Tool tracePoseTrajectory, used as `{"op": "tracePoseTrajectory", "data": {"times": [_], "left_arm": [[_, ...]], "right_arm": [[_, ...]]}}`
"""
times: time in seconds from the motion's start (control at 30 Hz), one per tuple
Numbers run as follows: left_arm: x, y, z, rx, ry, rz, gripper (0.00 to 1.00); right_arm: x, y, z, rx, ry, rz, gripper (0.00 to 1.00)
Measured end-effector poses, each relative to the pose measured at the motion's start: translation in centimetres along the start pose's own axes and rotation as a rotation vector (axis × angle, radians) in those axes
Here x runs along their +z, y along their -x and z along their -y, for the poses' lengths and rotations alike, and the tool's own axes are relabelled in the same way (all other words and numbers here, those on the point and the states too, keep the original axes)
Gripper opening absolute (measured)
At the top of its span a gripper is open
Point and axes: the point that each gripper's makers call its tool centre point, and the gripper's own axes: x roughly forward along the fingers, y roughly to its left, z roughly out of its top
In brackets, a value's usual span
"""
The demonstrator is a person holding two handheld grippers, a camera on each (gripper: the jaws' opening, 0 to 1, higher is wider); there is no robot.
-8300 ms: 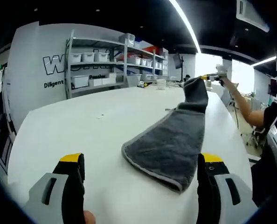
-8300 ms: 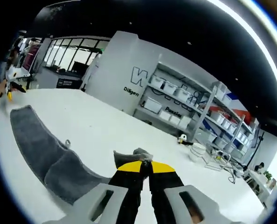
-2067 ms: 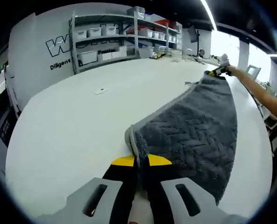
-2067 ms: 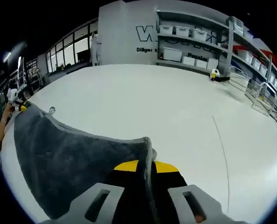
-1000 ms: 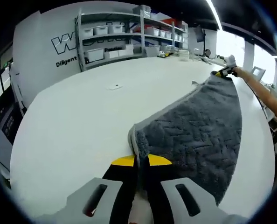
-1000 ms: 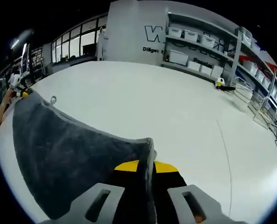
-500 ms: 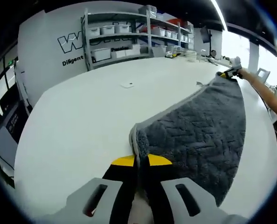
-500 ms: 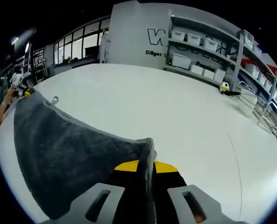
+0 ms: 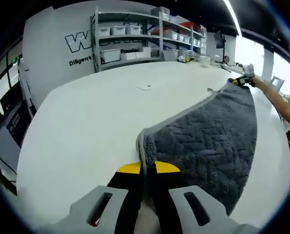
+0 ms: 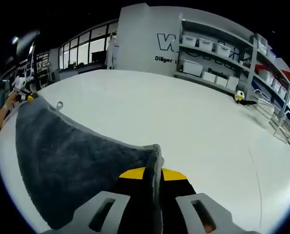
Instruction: Open the folded towel by lifting each exposed corner and separating the folded layers until the towel lies flat within the target outline without major curled edges
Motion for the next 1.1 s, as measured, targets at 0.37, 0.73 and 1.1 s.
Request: {"op": "tracePoseTrajectory", "data": {"times": [0.37, 0.73, 1.1], "left_arm": [[-0.4, 0.6, -3.2, 0.043, -0.024, -0.021, 0.06], [-1.0, 1.3, -5.4, 0.079, -0.051, -0.047, 0.06], [-1.2, 1.5, -8.1, 0.128, -0.065, -0.087, 0.06]], "right_arm": [[1.4, -1.5, -2.3, 0.028, 0.008, 0.014, 0.07], [2.9, -3.2, -4.3, 0.045, 0.007, 0.034, 0.07], [4.1, -4.8, -5.7, 0.060, 0.007, 0.034, 0.07]]}}
